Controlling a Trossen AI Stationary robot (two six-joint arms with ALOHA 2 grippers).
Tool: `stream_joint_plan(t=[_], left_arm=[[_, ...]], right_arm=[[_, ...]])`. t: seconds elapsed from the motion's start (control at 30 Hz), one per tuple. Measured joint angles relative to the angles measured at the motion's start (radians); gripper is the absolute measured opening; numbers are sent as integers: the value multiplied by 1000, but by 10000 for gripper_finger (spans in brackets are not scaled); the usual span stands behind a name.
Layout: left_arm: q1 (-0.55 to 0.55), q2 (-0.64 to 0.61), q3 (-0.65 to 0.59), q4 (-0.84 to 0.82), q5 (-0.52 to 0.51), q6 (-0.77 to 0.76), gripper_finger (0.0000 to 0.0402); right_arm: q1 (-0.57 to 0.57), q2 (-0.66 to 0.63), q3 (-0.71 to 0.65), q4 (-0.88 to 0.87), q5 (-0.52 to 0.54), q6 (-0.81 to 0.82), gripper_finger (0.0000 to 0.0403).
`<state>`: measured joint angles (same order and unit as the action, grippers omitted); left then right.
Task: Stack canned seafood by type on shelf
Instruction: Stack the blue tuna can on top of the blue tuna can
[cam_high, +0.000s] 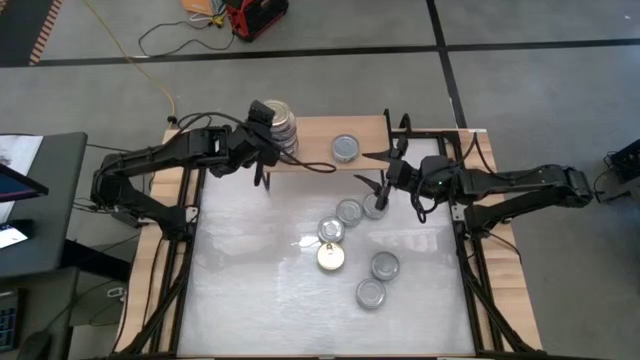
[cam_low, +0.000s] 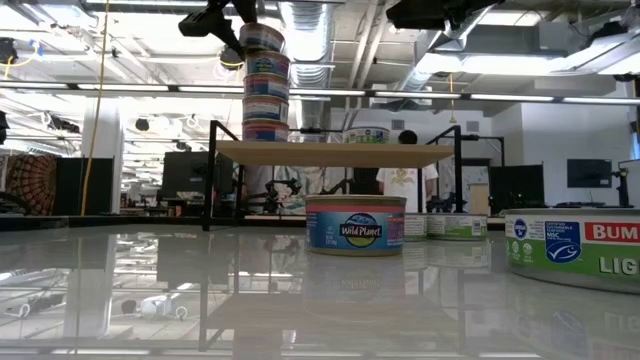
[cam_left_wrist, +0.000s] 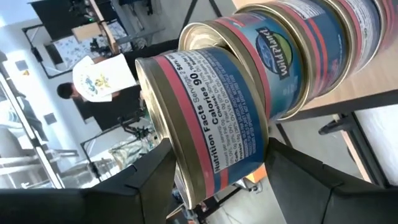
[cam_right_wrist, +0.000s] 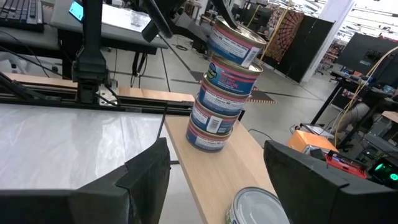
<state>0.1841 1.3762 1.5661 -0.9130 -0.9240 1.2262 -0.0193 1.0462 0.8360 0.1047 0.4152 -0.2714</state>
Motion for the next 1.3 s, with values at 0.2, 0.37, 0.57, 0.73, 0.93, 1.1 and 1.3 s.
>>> stream_joint_plan(t=[0.2, 0.37, 0.57, 0.73, 0.93, 1.1, 1.3], left_arm=[[0, 0, 0, -5, -3, 23, 231], [0, 0, 0, -7, -1, 45, 231], [0, 0, 0, -6, 33, 93, 231], [5, 0, 0, 11, 52, 111, 231], [24, 0, 0, 39, 94, 123, 231], [26, 0, 0, 41, 110, 136, 231], [26, 0, 0, 47, 135, 139, 231]], right_arm=[[0, 0, 0, 1, -1, 0, 291], [0, 0, 0, 5, -13, 0, 291], [0, 0, 0, 6, -20, 0, 291], [0, 0, 0, 6, -20, 0, 291], [0, 0, 0, 6, -21, 0, 291], [0, 0, 0, 6, -21, 0, 291], [0, 0, 0, 6, -21, 0, 291]])
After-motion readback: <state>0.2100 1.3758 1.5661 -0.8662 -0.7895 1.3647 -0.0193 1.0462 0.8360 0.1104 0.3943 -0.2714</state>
